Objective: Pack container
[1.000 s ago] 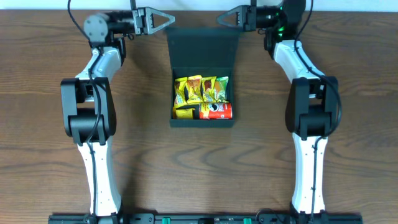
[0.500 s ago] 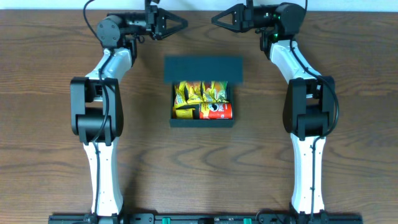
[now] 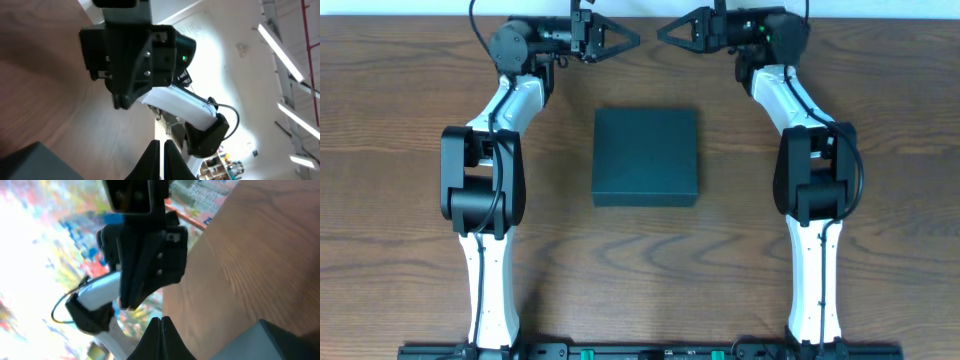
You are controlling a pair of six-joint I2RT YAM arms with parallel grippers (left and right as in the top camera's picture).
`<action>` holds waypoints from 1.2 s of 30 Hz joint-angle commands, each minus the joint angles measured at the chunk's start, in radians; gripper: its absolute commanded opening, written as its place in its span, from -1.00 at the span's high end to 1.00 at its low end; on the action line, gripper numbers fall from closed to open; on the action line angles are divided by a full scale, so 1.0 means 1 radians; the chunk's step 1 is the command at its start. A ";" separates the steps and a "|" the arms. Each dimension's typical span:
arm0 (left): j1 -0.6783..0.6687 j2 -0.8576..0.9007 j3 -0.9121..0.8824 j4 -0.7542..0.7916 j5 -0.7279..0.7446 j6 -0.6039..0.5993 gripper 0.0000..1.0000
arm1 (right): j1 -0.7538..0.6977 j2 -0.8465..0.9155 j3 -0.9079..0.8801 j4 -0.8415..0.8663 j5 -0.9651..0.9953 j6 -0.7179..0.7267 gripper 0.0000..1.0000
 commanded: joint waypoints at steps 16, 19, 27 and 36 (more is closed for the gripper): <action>0.124 -0.037 0.008 -1.112 -0.308 1.002 0.88 | -0.007 -0.013 0.005 -1.061 0.539 -0.945 0.97; 0.177 -0.037 0.008 -1.173 -0.371 1.015 0.89 | -0.026 -0.013 0.005 -1.191 0.655 -1.024 0.97; 0.231 -0.045 0.008 -1.622 -0.583 1.424 0.88 | -0.031 -0.045 0.013 -1.594 1.015 -1.376 0.97; 0.156 -0.333 0.008 -1.963 -0.891 1.779 0.88 | -0.012 -0.353 0.014 -1.874 1.266 -1.817 0.96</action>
